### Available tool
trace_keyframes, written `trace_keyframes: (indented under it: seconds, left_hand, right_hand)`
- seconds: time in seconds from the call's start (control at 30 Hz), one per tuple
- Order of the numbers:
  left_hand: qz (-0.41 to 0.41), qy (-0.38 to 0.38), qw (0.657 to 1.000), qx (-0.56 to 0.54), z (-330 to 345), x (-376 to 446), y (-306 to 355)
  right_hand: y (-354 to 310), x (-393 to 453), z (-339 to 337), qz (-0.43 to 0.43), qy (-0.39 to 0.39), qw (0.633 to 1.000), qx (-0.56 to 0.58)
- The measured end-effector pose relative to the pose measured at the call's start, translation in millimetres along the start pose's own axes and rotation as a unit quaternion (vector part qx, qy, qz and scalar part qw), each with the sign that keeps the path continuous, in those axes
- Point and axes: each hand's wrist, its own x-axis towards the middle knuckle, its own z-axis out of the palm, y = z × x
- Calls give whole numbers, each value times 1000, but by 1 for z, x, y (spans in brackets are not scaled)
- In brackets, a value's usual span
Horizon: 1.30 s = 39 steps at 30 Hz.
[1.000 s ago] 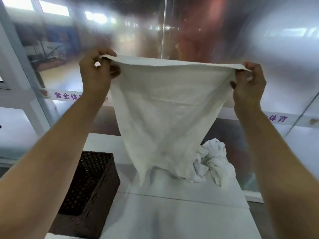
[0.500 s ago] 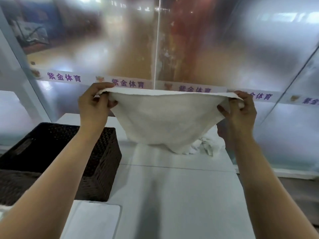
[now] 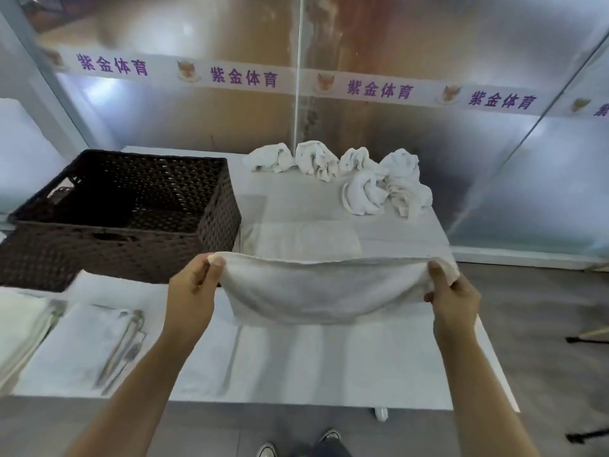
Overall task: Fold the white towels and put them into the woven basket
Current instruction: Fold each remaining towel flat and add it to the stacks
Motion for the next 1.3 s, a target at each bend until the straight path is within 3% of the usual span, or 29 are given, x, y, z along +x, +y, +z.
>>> trace_keyframes:
  seconds: [0.17, 0.27, 0.43, 0.7, 0.97, 1.3]
  left_hand:
    - [-94, -38, 995, 13, 9, -60, -27]
    - [-108, -45, 992, 45, 20, -95, -28]
    - [-155, -10, 986, 65, 45, -149, -24]
    - [-196, 3, 977, 88, 61, -220, -9]
    - [-212, 28, 974, 77, 74, -199, 0]
    - [-213, 66, 972, 80, 82, -98, -37]
  right_hand:
    - [31, -26, -52, 27, -14, 1000, -7]
    - [36, -25, -82, 28, -22, 999, -18]
    - [44, -18, -131, 17, -90, 995, -50]
    - [66, -31, -182, 33, -124, 987, -96]
    - [73, -5, -163, 73, -128, 982, -122]
    - [55, 66, -66, 86, -118, 984, -106]
